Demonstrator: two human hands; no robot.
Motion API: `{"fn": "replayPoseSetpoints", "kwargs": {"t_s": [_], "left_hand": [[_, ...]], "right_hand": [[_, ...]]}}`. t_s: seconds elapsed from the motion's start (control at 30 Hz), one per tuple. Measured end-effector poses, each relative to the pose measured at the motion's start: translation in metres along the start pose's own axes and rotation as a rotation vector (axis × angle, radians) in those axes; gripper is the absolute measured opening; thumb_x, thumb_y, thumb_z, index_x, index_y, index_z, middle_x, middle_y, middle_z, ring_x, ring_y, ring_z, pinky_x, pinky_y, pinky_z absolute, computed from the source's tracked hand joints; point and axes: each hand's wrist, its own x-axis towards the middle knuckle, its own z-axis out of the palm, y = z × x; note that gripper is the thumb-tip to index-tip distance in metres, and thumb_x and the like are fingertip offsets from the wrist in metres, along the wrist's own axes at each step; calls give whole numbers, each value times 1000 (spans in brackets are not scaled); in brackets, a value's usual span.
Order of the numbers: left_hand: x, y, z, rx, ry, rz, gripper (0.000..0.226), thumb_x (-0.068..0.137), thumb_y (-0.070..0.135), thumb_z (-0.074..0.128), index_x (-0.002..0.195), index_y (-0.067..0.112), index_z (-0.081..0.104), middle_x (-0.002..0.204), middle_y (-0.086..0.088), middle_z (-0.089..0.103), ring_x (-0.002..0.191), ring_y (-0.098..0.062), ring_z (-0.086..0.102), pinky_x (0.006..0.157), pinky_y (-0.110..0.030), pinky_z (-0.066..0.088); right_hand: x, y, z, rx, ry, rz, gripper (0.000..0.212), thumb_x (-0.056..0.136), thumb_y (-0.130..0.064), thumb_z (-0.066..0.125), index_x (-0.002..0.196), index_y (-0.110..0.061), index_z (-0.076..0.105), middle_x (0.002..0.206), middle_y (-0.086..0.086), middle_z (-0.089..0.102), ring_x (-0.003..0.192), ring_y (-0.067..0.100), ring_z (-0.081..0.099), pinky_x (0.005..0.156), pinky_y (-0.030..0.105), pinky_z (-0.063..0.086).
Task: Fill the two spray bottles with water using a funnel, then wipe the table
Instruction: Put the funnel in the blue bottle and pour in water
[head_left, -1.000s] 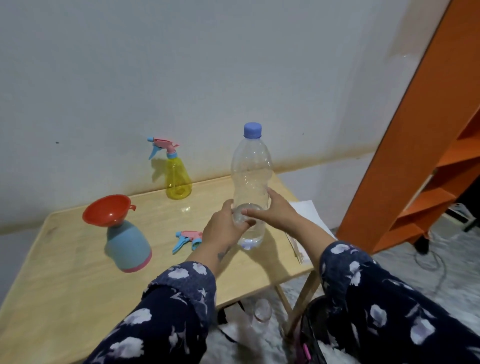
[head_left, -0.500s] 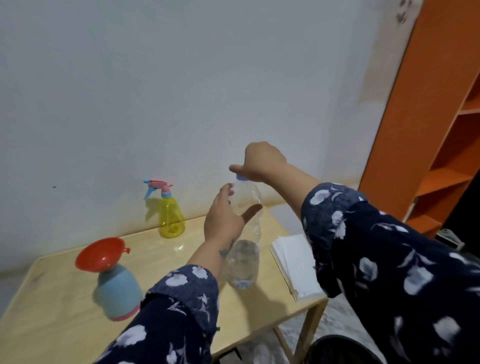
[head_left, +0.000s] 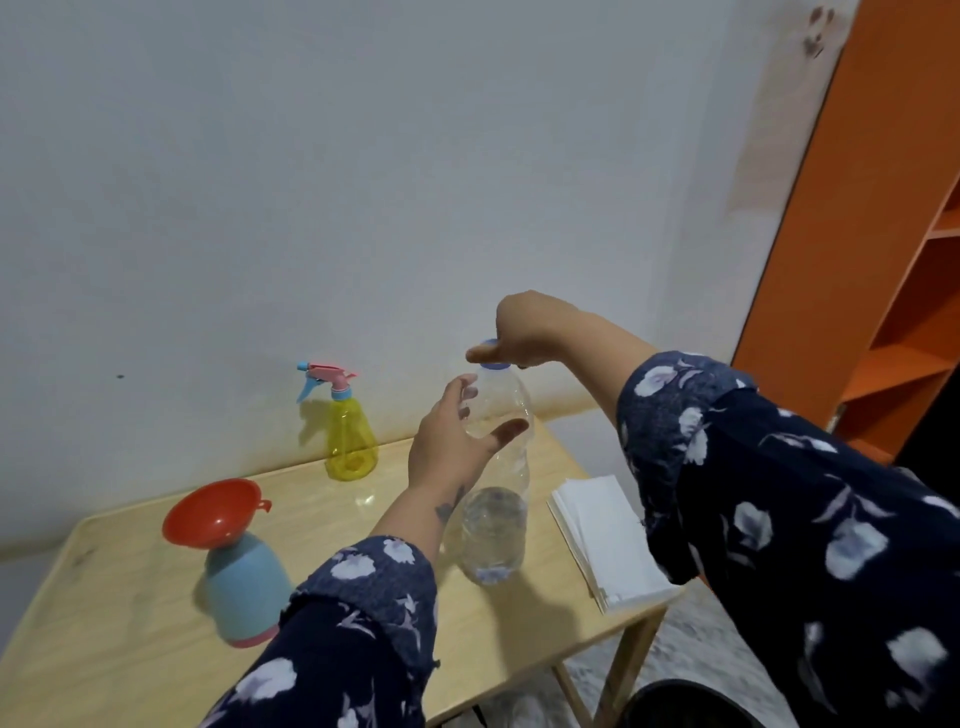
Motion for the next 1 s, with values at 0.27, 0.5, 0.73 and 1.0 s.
{"fn": "replayPoseSetpoints", "kwargs": {"t_s": [0.27,0.5,0.73,1.0], "left_hand": [[0,1,3,-33,-21,10,79,70,51,80,136,36,41,137,14,52,123,-11,52,99,-37,46],[2,-3,0,-66,-40,10,82,70,47,81,139,31,40,138,11,52,125,-14,51,103,-40,44],[-2,-8,4,-70,-27,44,80,69,53,79,136,34,40,135,13,51,121,-10,51,100,-36,44],[-4,-15,11,-90,9,74,78,73,53,77,138,35,38,132,17,50,116,-6,52,97,-28,43]], "right_hand": [[-13,12,-10,76,-60,-147,33,94,-34,55,121,-17,63,100,0,57,91,21,49,77,29,36],[-10,23,-12,336,42,-182,39,89,-10,61,125,-26,63,108,-2,59,93,16,56,79,24,37],[-12,59,44,709,262,95,29,81,-23,74,106,-12,67,78,-3,58,65,8,50,55,18,36],[-50,64,236,651,-75,336,34,78,-16,75,110,-7,68,108,8,68,99,22,62,77,22,39]]}}
